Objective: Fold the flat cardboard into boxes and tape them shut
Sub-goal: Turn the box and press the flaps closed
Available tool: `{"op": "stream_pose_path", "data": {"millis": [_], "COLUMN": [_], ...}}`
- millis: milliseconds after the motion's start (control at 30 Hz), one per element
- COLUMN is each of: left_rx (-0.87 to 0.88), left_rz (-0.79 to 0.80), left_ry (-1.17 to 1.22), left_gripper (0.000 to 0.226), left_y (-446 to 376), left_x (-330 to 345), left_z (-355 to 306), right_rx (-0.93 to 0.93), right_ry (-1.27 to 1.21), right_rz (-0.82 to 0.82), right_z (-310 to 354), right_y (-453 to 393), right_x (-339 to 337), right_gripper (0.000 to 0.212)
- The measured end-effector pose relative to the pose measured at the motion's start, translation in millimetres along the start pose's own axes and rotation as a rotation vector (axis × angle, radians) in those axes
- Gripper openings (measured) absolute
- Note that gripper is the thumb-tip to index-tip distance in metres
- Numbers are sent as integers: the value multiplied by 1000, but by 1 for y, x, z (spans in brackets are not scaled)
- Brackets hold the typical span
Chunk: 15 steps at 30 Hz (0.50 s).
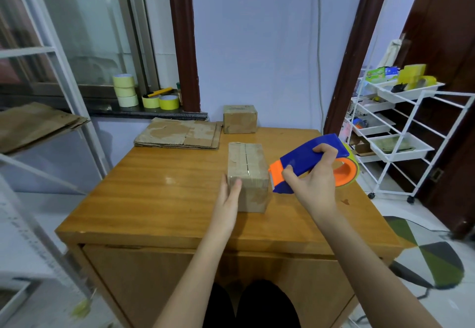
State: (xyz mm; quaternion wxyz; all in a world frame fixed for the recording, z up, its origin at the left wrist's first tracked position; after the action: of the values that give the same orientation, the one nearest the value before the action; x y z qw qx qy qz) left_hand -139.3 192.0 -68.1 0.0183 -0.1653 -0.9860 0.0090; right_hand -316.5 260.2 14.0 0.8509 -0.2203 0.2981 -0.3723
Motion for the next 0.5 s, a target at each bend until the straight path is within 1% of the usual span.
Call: {"op": "stream_pose_path", "data": {"millis": [100, 167, 200, 233, 267, 300, 333, 400, 433, 500], "left_rx": [-59, 1, 76, 192, 343, 496, 613, 739, 744, 776], "left_rz": [68, 53, 12, -36, -77, -81, -48, 19, 34, -6], "left_ry": [-136, -356, -518, -683, -837, -976, -1103, -1314, -1371, -1370], "left_gripper": [74, 88, 93, 94, 92, 86, 78, 68, 66, 62], "left_y": [3, 0, -3, -5, -5, -2, 0, 0, -1, -2], "left_x": [-6, -17, -22, -25, -23, -16, -6, 5, 7, 5], "left_z": [21, 14, 3, -13, -32, -48, -56, -55, -51, -45], "right_rx": [3, 1, 3, 3, 4, 6, 8, 9, 9, 12], "right_ry": [-9, -14, -18, -23, -28, -32, -36, -45, -50, -59], "right_rz": [8, 9, 8, 5, 1, -3, -4, -1, 3, 9], "right_z": [1, 2, 2, 1, 1, 0, -1, -2, -2, -2], "right_y": [-1, -1, -1, 0, 0, 0, 0, 0, 0, 0], "right_x": [0, 0, 0, 1, 0, 0, -1, -1, 0, 0], "right_gripper": [58, 58, 59, 59, 59, 59, 60, 60, 60, 60]}}
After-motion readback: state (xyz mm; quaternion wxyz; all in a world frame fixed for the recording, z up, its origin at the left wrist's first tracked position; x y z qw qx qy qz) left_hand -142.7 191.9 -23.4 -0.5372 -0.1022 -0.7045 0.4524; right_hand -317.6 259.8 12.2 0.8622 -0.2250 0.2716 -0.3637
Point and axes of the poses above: each hand's wrist, its own y-axis away from the middle knuckle, its own x-axis out of the palm, z = x × y, the point moved 7 cm from there along -y, towards the middle knuckle, and after that the axes turned 1 degree about z, right-handed, at the moved point
